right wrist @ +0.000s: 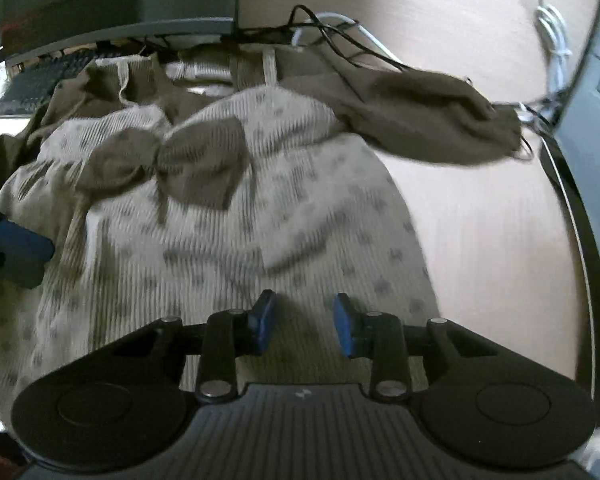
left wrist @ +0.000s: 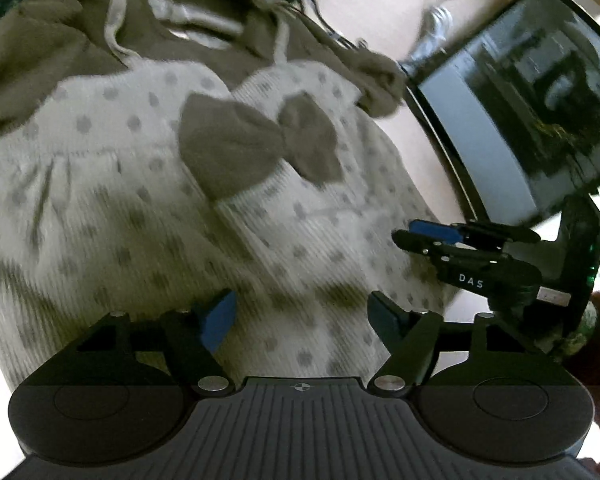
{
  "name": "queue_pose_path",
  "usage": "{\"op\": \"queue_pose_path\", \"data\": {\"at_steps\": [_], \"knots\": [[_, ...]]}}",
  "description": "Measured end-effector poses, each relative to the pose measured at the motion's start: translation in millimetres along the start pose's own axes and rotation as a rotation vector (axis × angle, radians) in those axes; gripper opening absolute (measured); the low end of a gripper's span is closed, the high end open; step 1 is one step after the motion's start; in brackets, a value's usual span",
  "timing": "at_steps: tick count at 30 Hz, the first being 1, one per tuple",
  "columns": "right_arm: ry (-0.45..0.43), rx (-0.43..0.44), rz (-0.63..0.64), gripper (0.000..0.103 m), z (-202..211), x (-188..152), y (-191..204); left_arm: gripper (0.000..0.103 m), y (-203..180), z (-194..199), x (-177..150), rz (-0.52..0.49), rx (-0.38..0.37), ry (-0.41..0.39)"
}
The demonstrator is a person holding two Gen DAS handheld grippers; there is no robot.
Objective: Fold clothes
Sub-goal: 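Open both tools and lay the dress flat, bow facing up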
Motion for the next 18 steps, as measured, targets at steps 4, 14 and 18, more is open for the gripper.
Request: {"op": "queue_pose_path", "data": {"at_steps": [4,14,18], "knots": [[0.048,-0.006,-0.015,0.031,22,-24,4,0.083,-6,7,-18,-0.018,-0.069,0.066],[0.136,0.115,0.037,0.031,61,-6,11,0.085,-11,64,-1,-0.129,-0.048,-0.049],[-0.068,0.082,0.1,0.042,39,65,-1,0.085,0,84,61,-0.337,0.225,-0.267]]}}
Point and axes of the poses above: each gripper's, at about its wrist camera, not at the fingertips, and z roughly against the way its jaws point, y to its left, x to its top, the point moved 3 cm from there along -z, roughly the way its jaws point, and after that the axes turned 7 degrees about -y, right-handed, at the moved point
